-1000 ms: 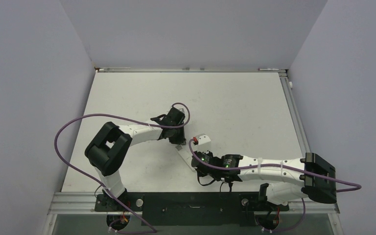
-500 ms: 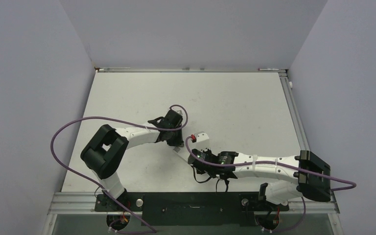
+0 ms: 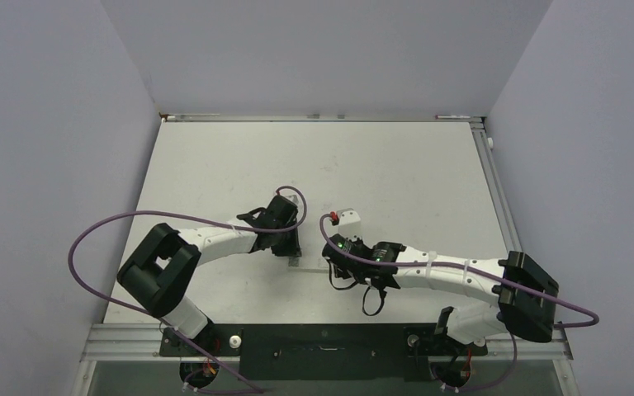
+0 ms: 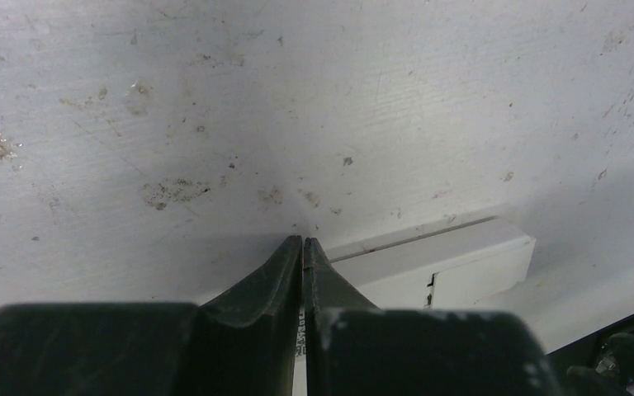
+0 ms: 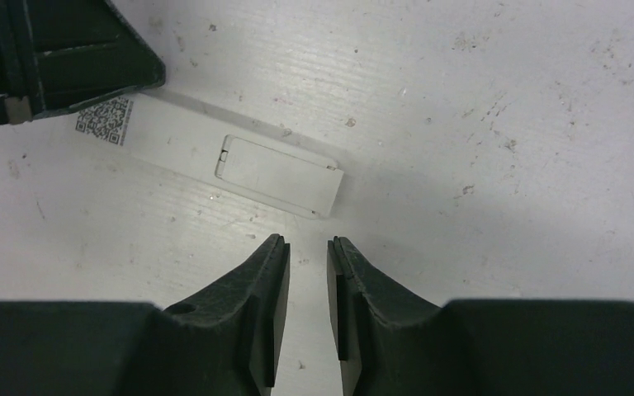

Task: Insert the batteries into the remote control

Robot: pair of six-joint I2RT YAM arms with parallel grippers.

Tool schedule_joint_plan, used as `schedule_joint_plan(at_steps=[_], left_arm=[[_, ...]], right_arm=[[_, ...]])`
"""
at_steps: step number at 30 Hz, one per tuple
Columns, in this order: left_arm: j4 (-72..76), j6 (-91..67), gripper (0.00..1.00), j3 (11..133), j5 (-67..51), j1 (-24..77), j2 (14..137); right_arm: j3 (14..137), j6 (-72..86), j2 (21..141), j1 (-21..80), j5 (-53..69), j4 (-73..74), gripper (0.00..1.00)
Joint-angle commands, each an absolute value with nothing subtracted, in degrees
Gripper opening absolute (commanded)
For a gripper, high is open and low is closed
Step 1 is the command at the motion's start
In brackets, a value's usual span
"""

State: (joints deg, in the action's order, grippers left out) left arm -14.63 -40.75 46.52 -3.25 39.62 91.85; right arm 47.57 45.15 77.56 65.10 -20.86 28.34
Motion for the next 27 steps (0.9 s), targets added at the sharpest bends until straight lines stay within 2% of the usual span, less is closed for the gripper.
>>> schedule_joint_plan(at_steps=[1,10,16,18,21,27], left_arm=[[-16.81,-40.65,0.03,43.12,-1.91,39.36,90.36],[-17.31,-40.91,0.05,40.87,-1.78,39.35,87.92],[-18.08,-41.90,0.31,40.01,-0.49,38.88,84.39],[-18.42,-41.97,0.36,39.78,-0.50,38.64,83.35],[-18.70,-42.41,0.40,39.16,1.20,38.35,81.90],[-17.99,-43.30,0.42,37.20,0.12,37.59,78.88]], right_arm=[[49.90,43.32,78.26,63.46,-20.28,26.28,0.26],[50.25,41.95,80.23,61.32,-17.75,23.63,0.40],[51.31,40.77,82.36,60.20,-16.86,22.19,0.42],[51.49,40.40,83.17,59.52,-16.41,21.76,0.42],[51.83,39.78,84.67,58.86,-15.75,21.39,0.42],[52.20,39.04,86.45,58.32,-15.29,21.04,0.42]])
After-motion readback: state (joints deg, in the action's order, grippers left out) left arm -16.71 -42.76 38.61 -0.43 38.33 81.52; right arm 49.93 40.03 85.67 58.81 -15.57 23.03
